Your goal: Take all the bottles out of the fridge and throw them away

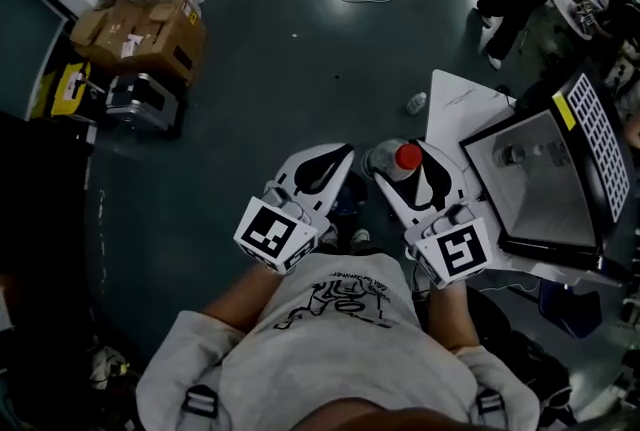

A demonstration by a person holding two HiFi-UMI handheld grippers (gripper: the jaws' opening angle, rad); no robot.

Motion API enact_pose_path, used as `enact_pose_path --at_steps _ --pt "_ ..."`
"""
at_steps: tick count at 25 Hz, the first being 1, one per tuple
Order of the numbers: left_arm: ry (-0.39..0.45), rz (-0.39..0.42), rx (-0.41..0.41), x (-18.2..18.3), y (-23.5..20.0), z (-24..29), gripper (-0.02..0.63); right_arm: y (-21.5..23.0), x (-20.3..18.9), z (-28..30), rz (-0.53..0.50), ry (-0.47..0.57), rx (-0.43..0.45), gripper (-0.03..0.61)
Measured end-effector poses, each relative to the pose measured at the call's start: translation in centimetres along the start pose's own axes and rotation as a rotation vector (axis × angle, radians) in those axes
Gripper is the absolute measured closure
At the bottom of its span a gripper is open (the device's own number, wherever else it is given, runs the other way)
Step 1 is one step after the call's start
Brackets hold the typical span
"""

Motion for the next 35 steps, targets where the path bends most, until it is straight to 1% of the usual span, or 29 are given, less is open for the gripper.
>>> enact_pose_path --at_steps 5,15,20,24,30,35 --pt "-0.005 0.001 0.023 -0.3 0.1 -0.1 0.6 0.3 -0.2 0.0 0.002 0.006 0.022 0.295" --pt "-0.035 -0.012 0.032 -2.4 1.0 1.0 0.6 1.6 -2.6 -0.4 0.017 -0.025 0.039 0.295" --pt "-0.063 -0.023 0.043 -4.4 0.8 1.4 0.6 1.4 -4.8 -0.2 0.04 -0.065 0.062 0.295" --pt "-0.083 -0.03 0.047 -6.0 0.6 1.5 0.6 1.5 -6.2 0.3 0.034 -0.054 0.06 0.295" --pt "-0.109 -0.045 0.046 -8.5 0.1 1.6 0.6 0.9 -8.7 1.4 0.035 -0.071 0.072 0.295" --pt "-0.126 -0.082 0.041 -11.2 -0.3 1.7 0.6 0.6 -11.2 2.2 0.029 -0.092 0.08 0.295"
Point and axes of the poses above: the fingertips, and each gripper's own axes: z forward along the fingers, y to its right, x out of its top, the point moved 7 cm from there along -z, backward along the fingers, and after that the axes turned 4 degrees about x, right-handed, at the moved point
